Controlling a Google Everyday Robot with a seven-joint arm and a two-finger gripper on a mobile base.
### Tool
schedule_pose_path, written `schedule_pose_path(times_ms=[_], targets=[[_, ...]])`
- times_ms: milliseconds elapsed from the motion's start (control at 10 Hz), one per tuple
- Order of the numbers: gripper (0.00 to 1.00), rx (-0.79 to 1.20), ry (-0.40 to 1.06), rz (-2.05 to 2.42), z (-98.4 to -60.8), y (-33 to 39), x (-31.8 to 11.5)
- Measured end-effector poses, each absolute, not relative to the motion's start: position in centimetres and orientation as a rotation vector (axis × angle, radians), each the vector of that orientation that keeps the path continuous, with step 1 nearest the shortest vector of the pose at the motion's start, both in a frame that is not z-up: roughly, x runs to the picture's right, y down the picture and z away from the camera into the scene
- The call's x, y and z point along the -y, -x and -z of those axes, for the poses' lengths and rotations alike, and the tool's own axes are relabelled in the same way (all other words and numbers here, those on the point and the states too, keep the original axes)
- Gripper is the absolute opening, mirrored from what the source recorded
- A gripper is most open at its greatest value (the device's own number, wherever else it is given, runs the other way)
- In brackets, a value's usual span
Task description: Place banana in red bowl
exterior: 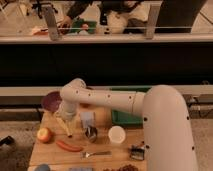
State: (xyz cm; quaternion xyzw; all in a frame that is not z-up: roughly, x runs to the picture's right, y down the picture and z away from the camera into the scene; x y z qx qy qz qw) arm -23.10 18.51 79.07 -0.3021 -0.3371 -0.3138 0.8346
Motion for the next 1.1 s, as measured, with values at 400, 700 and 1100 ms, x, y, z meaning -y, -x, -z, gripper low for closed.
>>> schedule_pose_path(times_ms=[400, 700, 1100], targets=[[0.8, 0.759, 0.66, 0.643, -80.1, 23.0, -19.3], [0.8, 0.801, 0.678, 0.615, -81.0, 22.9, -19.5], [0.8, 0.858, 0.774, 0.585, -82.4, 23.3, -20.1]])
